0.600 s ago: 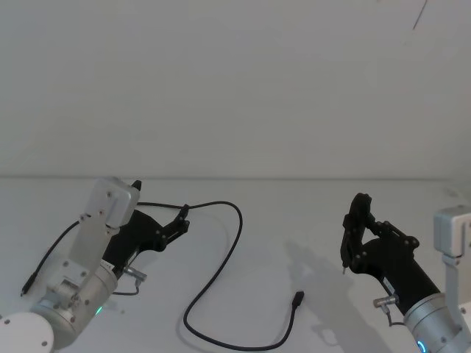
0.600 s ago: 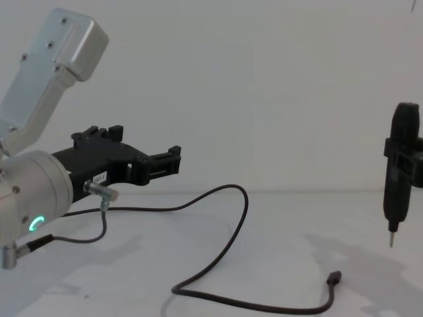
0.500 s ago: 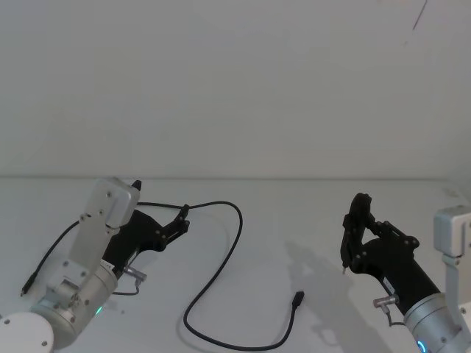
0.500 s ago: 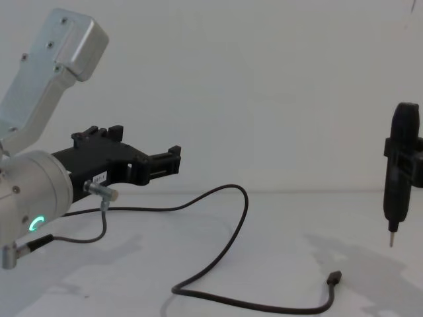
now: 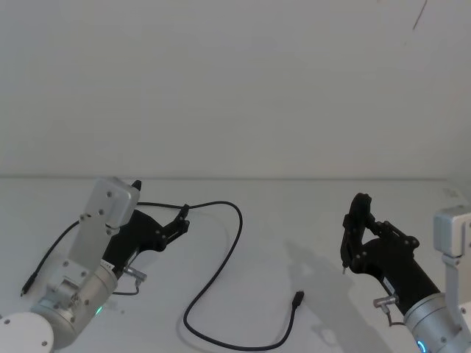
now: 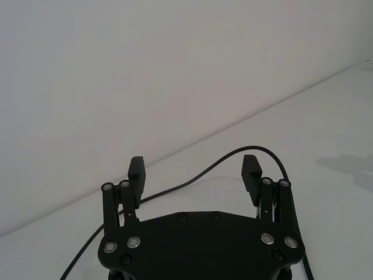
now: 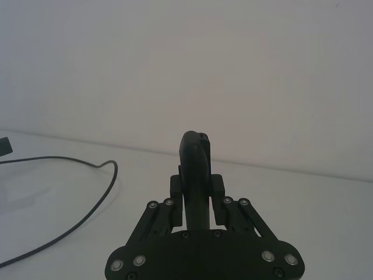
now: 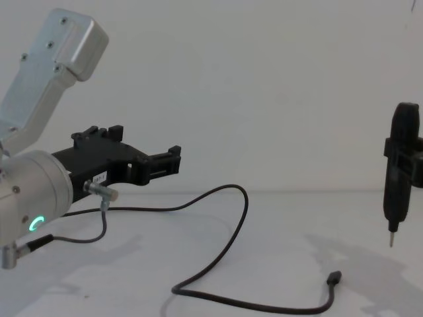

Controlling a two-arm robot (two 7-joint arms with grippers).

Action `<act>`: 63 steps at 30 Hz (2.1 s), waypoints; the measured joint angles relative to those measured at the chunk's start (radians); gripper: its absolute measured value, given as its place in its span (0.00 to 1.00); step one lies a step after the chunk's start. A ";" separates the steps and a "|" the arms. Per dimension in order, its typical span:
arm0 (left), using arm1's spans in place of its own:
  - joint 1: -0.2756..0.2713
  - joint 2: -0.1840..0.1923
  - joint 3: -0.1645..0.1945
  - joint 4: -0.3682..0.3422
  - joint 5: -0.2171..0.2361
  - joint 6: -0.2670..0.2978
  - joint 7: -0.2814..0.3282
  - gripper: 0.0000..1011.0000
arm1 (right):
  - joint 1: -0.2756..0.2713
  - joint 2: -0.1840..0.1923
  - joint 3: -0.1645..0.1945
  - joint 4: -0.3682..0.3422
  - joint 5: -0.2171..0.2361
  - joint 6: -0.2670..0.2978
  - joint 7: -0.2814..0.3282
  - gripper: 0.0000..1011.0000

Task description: Pick up the data cable with the one hand.

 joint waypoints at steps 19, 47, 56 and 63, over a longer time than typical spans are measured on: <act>0.000 0.000 0.000 0.000 0.000 0.000 0.000 0.99 | 0.000 0.000 0.000 0.000 0.000 0.000 0.000 0.28; 0.007 0.038 0.002 -0.024 -0.024 -0.005 -0.092 0.99 | 0.000 0.000 0.000 0.000 0.000 0.000 0.000 0.28; 0.016 0.090 0.005 -0.058 -0.060 -0.009 -0.199 0.99 | 0.000 0.000 0.000 0.000 0.000 0.000 0.000 0.28; 0.021 0.136 0.005 -0.087 -0.094 -0.012 -0.301 0.99 | 0.000 0.000 0.000 0.000 0.000 0.000 0.000 0.28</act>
